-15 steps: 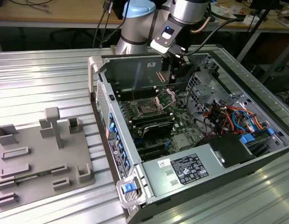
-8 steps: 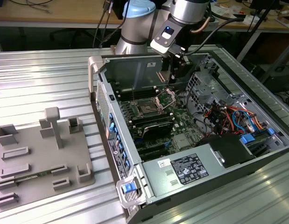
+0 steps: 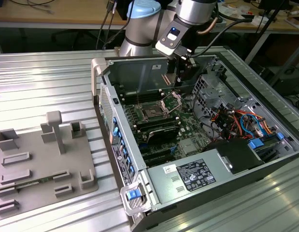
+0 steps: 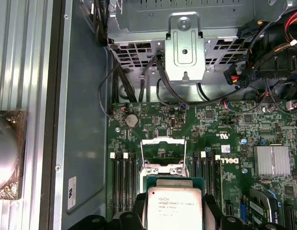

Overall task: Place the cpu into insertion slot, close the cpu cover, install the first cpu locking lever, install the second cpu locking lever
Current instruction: 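Place the cpu into insertion slot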

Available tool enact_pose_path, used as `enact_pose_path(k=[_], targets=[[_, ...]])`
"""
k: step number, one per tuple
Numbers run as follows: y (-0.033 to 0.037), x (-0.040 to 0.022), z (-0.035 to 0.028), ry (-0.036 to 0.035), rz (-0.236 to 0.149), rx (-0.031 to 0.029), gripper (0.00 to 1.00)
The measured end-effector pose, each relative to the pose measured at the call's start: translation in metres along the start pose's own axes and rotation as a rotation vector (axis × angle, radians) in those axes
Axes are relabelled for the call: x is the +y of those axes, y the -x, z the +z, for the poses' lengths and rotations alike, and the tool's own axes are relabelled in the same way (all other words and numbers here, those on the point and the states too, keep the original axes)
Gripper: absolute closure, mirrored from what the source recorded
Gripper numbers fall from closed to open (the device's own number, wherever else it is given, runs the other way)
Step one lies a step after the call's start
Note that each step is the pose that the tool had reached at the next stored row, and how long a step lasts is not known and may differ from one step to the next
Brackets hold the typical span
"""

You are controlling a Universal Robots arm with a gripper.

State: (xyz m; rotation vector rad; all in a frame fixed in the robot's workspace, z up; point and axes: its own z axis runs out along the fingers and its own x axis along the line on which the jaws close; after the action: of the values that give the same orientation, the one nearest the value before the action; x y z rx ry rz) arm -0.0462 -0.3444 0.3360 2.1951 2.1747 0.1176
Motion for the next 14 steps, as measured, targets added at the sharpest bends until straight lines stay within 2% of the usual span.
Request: enact_pose_path(k=[14], targets=[[0.0, 0.0, 0.0, 0.0001, 0.009, -0.0008, 0.45]])
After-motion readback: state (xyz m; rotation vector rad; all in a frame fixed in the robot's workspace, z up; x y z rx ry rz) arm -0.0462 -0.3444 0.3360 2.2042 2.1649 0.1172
